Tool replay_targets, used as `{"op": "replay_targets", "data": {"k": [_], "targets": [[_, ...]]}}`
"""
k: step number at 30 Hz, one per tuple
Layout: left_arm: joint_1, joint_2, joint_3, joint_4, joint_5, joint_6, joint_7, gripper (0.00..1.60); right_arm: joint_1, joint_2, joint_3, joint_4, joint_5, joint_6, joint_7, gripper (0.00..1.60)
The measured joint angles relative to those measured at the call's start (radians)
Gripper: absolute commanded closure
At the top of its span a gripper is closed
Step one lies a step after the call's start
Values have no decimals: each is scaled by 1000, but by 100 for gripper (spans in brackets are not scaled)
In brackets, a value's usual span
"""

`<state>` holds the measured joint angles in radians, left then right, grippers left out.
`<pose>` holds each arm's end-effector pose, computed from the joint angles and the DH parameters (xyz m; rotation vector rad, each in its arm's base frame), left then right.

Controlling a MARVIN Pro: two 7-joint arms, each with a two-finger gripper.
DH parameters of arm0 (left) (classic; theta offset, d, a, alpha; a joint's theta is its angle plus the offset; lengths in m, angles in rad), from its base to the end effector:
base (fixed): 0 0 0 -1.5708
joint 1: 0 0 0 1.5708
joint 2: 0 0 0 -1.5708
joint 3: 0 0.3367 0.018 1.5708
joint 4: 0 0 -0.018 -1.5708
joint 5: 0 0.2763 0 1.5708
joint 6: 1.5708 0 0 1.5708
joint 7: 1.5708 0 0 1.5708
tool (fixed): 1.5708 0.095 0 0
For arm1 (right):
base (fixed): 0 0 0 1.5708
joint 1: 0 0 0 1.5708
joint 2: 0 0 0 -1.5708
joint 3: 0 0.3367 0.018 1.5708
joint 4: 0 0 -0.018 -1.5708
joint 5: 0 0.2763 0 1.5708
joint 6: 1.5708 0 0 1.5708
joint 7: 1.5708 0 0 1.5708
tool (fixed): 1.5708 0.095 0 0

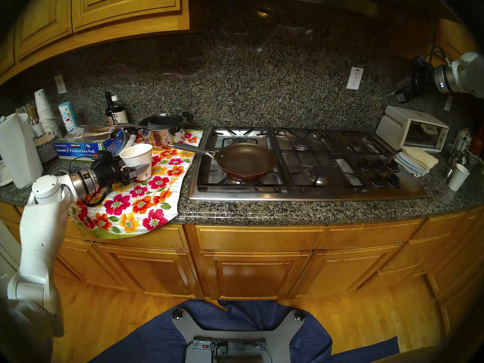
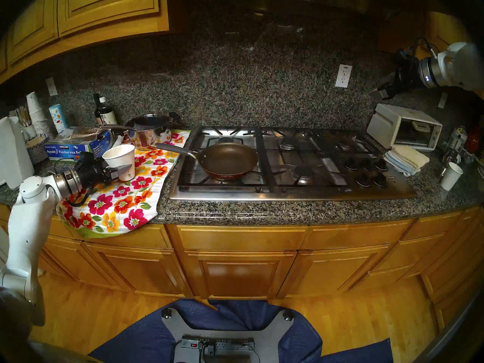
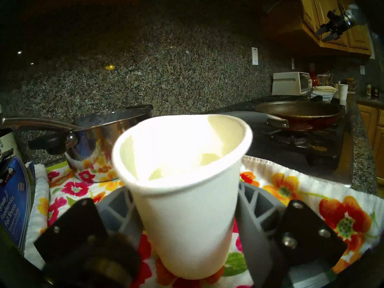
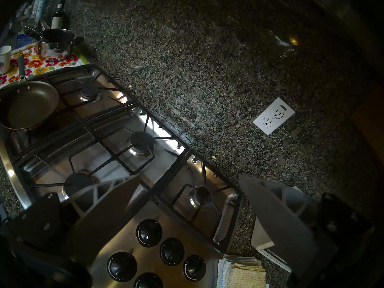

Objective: Pick up the water cup, pour water into the pot, turn on the stove

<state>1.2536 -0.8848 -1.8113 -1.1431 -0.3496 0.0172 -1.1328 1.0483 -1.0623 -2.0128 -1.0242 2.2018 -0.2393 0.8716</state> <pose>0.4164 0.2865 -0.2396 1.9669 -0.8563 1.8160 0.4615 -0.3125 0.1723 2.3861 1.0351 1.4637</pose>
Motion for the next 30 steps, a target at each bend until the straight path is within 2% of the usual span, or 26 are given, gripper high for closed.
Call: {"op": "replay_targets", "data": {"k": [30], "targets": [[95,10,-40,-328,3,151,3,82,0,0,0,0,0,0,0,0]]}}
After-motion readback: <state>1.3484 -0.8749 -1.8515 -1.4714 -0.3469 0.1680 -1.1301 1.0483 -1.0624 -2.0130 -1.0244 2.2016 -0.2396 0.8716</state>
